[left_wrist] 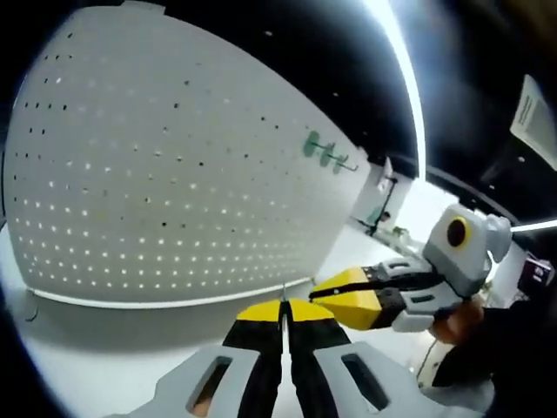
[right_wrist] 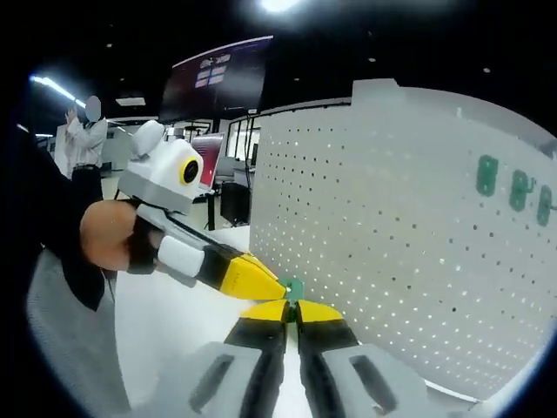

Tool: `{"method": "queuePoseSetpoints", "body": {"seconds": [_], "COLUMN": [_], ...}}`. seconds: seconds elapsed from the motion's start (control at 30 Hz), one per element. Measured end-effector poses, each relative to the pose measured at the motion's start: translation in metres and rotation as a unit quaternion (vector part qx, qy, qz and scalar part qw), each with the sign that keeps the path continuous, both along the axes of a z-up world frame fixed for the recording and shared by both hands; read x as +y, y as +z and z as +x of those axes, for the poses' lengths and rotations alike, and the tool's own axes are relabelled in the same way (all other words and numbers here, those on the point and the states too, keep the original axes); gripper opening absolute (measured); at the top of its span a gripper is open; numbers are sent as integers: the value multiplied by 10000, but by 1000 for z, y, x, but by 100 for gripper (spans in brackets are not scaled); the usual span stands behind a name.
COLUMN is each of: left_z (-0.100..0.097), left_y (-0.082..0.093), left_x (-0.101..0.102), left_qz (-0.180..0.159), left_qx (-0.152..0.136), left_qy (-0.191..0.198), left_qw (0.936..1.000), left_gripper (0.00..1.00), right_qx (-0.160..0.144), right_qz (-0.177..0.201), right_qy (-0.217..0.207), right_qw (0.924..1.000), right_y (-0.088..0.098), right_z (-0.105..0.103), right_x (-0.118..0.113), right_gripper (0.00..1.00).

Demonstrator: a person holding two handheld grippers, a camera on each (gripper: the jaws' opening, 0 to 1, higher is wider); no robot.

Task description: Insert the hook assembly into the mounting plate slot until the hook locks in place.

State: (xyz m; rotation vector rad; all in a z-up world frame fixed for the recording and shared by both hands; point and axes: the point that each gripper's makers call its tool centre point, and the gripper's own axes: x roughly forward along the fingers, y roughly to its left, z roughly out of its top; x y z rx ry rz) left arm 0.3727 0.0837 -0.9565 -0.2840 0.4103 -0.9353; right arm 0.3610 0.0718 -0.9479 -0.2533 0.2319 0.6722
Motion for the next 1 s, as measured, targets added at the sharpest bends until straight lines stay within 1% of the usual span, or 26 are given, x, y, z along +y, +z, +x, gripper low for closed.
{"method": "queuePoseSetpoints", "body": {"seconds": [0.13,0.17,0.2,0.27,0.37,0.73,1.0], "left_z": [-5,-6,-5,-7,-6,-3,-2], "left_y": [2,4,4,6,6,7,7], "left_x": [-6,-7,-7,-9,-9,-8,-7], "left_qz": [50,58,146,121,122,106,108], "left_qx": [-59,-101,-186,-191,-191,-192,-191], "left_qy": [-113,-132,-123,-161,-167,-110,-85], "left_qw": [9999,9998,9996,9996,9996,9997,9997], "left_gripper": [1,1,1,1,1,1,1], "right_qx": [22,52,61,37,65,6,77], "right_qz": [-149,-223,-294,-309,-221,-172,43], "right_qy": [19,-9,-36,-41,-63,-108,-151], "right_qw": [9999,9997,9995,9995,9997,9998,9998], "right_y": [-4,-7,-9,-9,-9,-5,-3], "right_z": [1,2,2,2,2,1,1], "right_x": [2,1,0,-1,-2,-4,-4], "right_gripper": [1,1,1,1,1,1,1]}}
